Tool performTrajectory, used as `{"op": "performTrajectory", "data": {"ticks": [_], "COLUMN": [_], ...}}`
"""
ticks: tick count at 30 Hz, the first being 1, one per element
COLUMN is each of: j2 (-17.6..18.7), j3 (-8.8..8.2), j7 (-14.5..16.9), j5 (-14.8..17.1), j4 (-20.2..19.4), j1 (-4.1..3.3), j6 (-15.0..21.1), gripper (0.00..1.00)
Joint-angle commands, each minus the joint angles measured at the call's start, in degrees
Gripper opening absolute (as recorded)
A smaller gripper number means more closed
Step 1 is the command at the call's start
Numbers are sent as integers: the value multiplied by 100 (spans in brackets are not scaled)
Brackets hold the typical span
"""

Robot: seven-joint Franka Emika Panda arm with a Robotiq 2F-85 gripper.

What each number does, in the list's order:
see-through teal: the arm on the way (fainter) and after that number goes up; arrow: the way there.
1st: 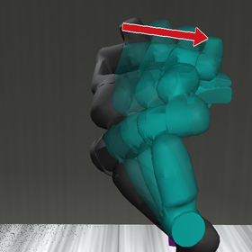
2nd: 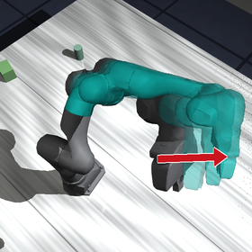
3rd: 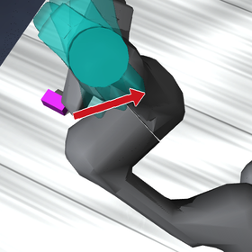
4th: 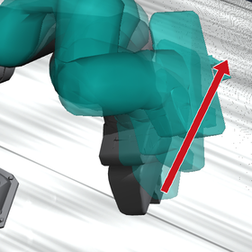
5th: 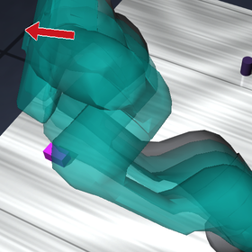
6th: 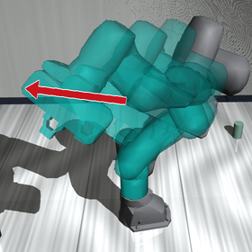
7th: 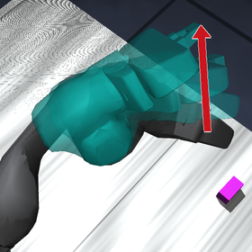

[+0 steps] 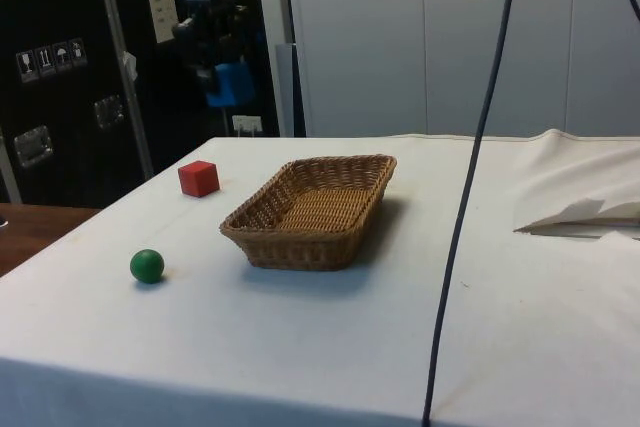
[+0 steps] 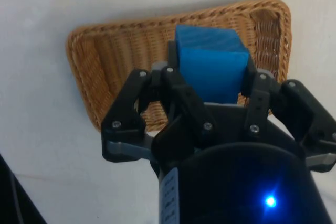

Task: Place all non-red objects into the basket.

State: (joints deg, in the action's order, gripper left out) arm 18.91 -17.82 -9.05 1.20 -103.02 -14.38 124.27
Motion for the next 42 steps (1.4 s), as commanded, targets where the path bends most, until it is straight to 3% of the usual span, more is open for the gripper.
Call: {"op": "performTrajectory", "data": {"ticks": [1, 4, 5, 7, 13, 14, 15, 20, 22, 38, 39, 42], "j2": [-132, -241, -115, -350, -550, -458, -602, -779, -762, -1077, -1031, -1100], "j3": [-11, -11, 0, -17, -23, -11, -29, -29, -17, -120, -109, -149], "j7": [0, 23, 17, 52, 109, 115, 120, 126, 132, 264, 246, 298], "j5": [-40, -74, -29, -97, -132, -80, -138, -155, -120, -149, -132, -143], "j4": [-189, -378, -201, -561, -940, -796, -1066, -1524, -1530, -2744, -2641, -2934], "j1": [-23, -17, 0, -17, -6, 6, -6, 0, 6, 29, 23, 34], "j6": [126, 172, 63, 218, 367, 235, 447, 825, 791, 2097, 1954, 2309], "gripper": [0, 0, 0, 0, 0, 0, 0, 0, 0, 0, 0, 0]}}
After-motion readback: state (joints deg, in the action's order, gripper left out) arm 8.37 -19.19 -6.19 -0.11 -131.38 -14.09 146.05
